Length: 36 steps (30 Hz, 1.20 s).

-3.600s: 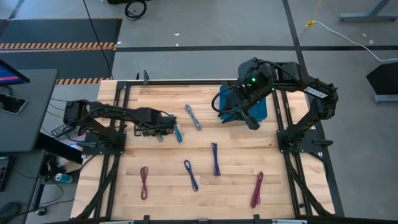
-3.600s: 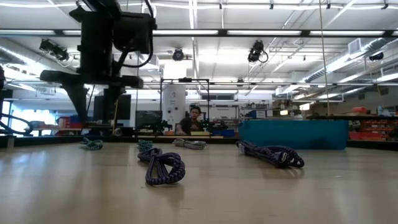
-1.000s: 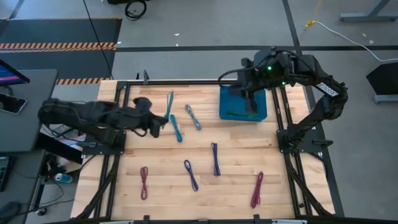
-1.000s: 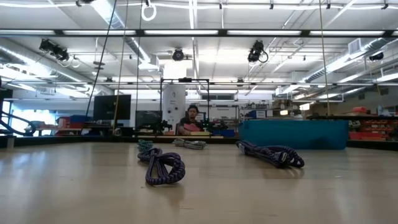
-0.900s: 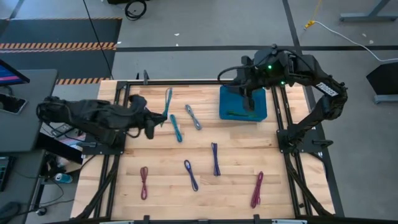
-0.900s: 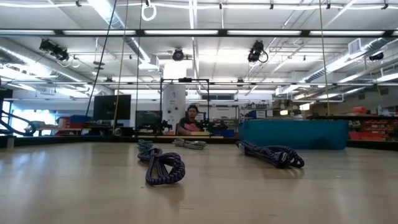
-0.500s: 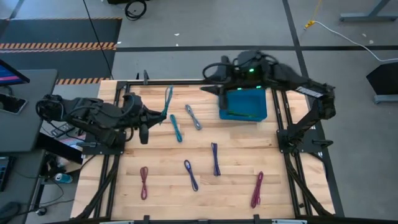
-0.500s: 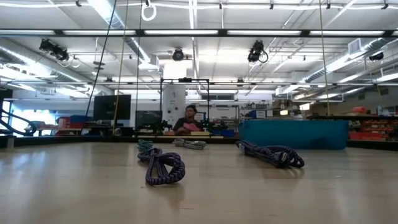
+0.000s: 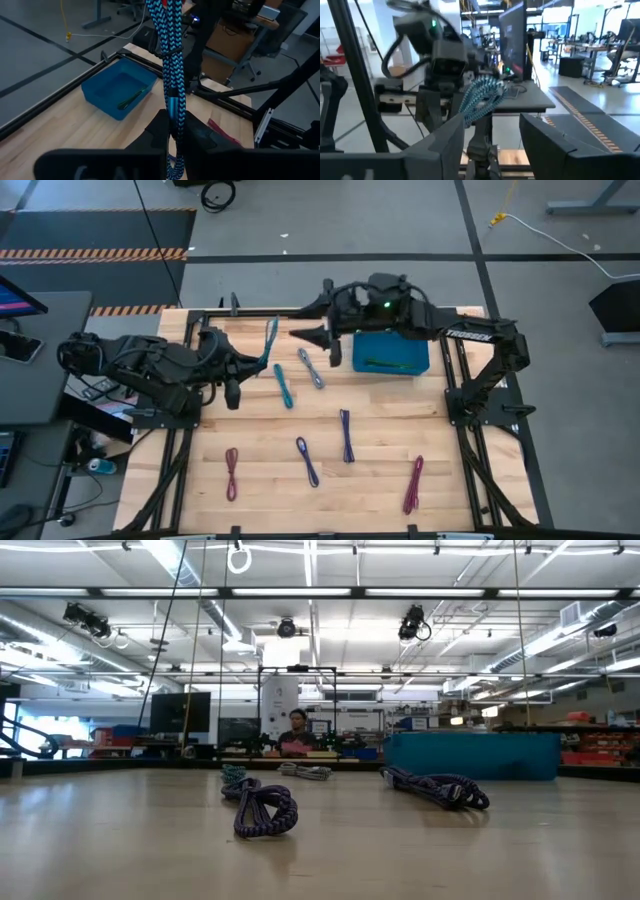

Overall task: Pick and place USB-C Cables
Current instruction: Put the left black blue charger cable into the blue bin

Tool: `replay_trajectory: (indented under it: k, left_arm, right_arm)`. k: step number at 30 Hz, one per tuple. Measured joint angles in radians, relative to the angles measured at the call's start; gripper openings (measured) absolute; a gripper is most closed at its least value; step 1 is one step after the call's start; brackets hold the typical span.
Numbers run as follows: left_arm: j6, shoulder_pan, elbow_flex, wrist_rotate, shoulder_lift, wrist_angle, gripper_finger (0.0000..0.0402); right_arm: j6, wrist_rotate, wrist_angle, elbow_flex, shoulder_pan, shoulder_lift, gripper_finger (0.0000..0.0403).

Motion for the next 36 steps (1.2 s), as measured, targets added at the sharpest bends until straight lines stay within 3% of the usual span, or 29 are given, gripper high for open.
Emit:
replay_trajectory:
  k: [6, 14, 26, 31, 34, 36]
  left_arm:
    - [0.014, -0.001, 0.0, 0.0, 0.0, 0.001, 0.0029]
    - [0.014, -0.001, 0.0, 0.0, 0.0, 0.003, 0.0029]
    - [0.014, 0.0, 0.0, 0.0, 0.002, 0.003, 0.0029]
    - [0.008, -0.001, 0.0, 0.002, 0.009, 0.021, 0.0033]
    - [0.012, -0.001, 0.0, 0.002, 0.008, 0.033, 0.0072]
    - [0.019, -0.001, 0.0, 0.003, 0.008, 0.046, 0.0106]
  right_arm:
    - [0.013, -0.017, 0.06, 0.0, 0.009, 0.06, 0.0214]
    - [0.087, -0.151, 0.24, 0.0, 0.01, 0.119, 0.0213]
    - [0.075, -0.166, 0.314, 0.002, 0.01, 0.162, 0.0208]
    - [0.071, -0.166, 0.324, 0.002, 0.01, 0.164, 0.0139]
    - [0.06, -0.215, 0.329, 0.002, 0.01, 0.163, 0.0052]
    - [0.05, -0.252, 0.329, 0.002, 0.007, 0.163, 0.0021]
